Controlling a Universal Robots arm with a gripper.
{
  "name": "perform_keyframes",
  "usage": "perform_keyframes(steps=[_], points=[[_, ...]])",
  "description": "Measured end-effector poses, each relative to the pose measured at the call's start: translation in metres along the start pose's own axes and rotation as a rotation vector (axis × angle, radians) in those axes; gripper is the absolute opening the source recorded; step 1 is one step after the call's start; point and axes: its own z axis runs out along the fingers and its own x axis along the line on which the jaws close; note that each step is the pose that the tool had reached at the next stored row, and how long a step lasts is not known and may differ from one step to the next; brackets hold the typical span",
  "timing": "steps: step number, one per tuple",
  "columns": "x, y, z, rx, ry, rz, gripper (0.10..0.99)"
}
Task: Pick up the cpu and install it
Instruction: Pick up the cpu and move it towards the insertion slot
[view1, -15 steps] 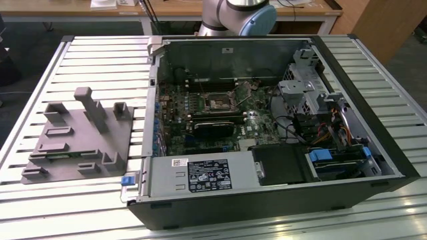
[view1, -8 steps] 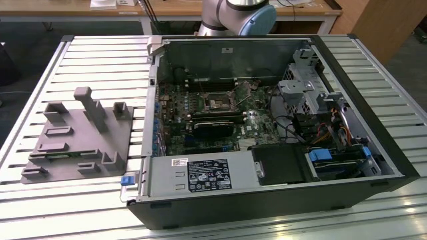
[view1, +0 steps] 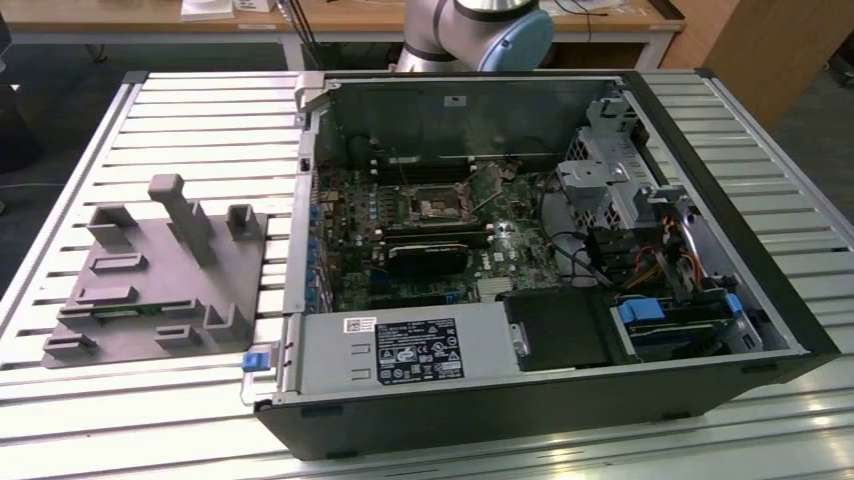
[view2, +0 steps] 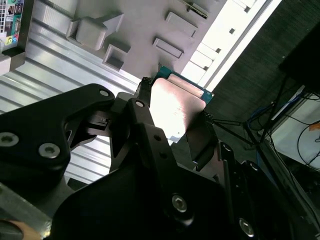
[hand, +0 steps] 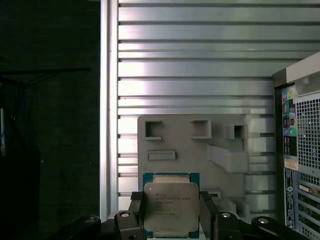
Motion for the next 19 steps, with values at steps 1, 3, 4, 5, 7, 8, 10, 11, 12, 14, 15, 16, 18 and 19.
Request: perform_keyframes(steps=[1,3,4,5,7,8,10,11,12,14,15,16,18,19], points=[[-0.0011,0.0,0.0001,0.0,-0.0001,0.0,0.533],[-0.0032,0.0001,0.0001,0.0,-0.0001,0.0,0.533],[-0.0041,0.0001,0.0001,0.0,-0.0001,0.0,0.533],[-0.005,0.0002,0.0001,0.0,-0.0001,0.0,0.533],[-0.0064,0.0003,0.0001,0.0,0.0,0.0,0.533],[-0.0072,0.0003,0.0001,0.0,-0.0001,0.0,0.533],[-0.0087,0.0005,0.0002,0.0,-0.0001,0.0,0.533],[-0.0096,0.0005,0.0002,0.0,-0.0001,0.0,0.533],[-0.0105,0.0006,0.0002,0.0,0.0,0.0,0.533],[-0.0125,0.0007,0.0002,0.0,-0.0001,0.0,0.533],[-0.0136,0.0007,0.0002,0.0,0.0,0.0,0.533],[-0.0147,0.0008,0.0003,0.0,-0.0001,0.0,0.533],[-0.0169,0.0009,0.0003,0.0,-0.0001,0.0,0.533],[-0.0179,0.0009,0.0003,0.0,-0.0001,0.0,0.533]])
